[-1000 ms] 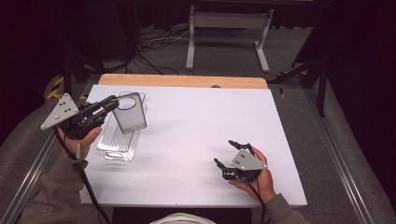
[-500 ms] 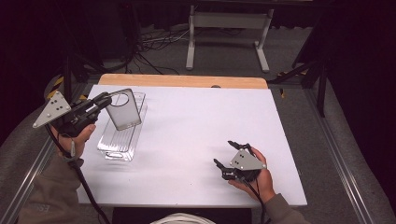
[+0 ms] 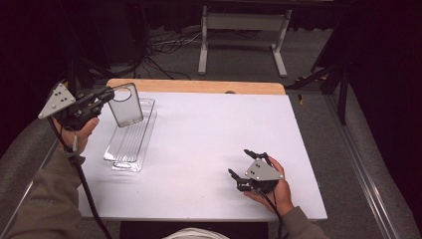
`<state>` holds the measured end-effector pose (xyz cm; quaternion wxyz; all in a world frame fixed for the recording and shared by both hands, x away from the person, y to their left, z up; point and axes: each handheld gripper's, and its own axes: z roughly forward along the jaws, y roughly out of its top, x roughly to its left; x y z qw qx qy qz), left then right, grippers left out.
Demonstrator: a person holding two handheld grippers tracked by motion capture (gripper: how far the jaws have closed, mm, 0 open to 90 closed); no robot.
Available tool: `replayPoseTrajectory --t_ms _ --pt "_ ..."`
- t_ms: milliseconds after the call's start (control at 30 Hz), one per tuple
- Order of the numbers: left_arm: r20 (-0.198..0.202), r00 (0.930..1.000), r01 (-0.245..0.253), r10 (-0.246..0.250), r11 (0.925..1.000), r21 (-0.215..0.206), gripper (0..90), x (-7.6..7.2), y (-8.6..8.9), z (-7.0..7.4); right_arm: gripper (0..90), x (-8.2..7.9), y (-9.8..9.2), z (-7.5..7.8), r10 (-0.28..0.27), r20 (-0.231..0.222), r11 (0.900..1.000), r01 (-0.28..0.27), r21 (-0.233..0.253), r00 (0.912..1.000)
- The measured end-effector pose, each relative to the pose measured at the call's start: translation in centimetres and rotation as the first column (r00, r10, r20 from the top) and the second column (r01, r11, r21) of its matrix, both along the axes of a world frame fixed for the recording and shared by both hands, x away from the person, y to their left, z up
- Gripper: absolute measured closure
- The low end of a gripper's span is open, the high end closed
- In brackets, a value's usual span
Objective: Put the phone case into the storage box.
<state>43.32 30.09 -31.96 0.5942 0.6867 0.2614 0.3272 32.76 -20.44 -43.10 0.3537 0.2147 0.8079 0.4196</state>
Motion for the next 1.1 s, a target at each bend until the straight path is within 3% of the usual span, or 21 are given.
replayPoseTrajectory --t_ms 400,633,833,1000,1100 --pt "-0.057 0.9982 -0.015 0.016 0.9997 0.019 80.4 4.3 0.2 -1.1 22.0 0.1 -0.1 -0.2 -0.003 -0.013 1.0 0.003 -0.007 0.9999" --pt "-0.092 0.9956 -0.011 0.015 0.9992 0.039 80.4 7.0 -0.3 -2.4 22.0 0.2 0.0 -0.4 -0.007 -0.026 1.0 0.007 -0.009 0.9996" --pt "-0.114 0.9934 0.007 -0.002 0.9987 0.049 80.3 8.3 -1.0 -3.6 21.8 0.4 0.1 -0.7 -0.02 -0.05 1.0 0.019 -0.02 0.9986" --pt "-0.114 0.9934 -0.009 0.012 0.9996 0.028 80.3 9.1 -1.6 -4.5 21.8 0.2 0.4 -0.9 -0.017 -0.057 0.999 0.014 -0.05 0.9982" --pt "-0.128 0.9917 -0.003 0.008 0.999 0.044 80.3 9.4 -1.8 -4.8 21.8 0.1 0.5 -1.1 -0.017 -0.064 0.998 0.014 -0.056 0.9978"
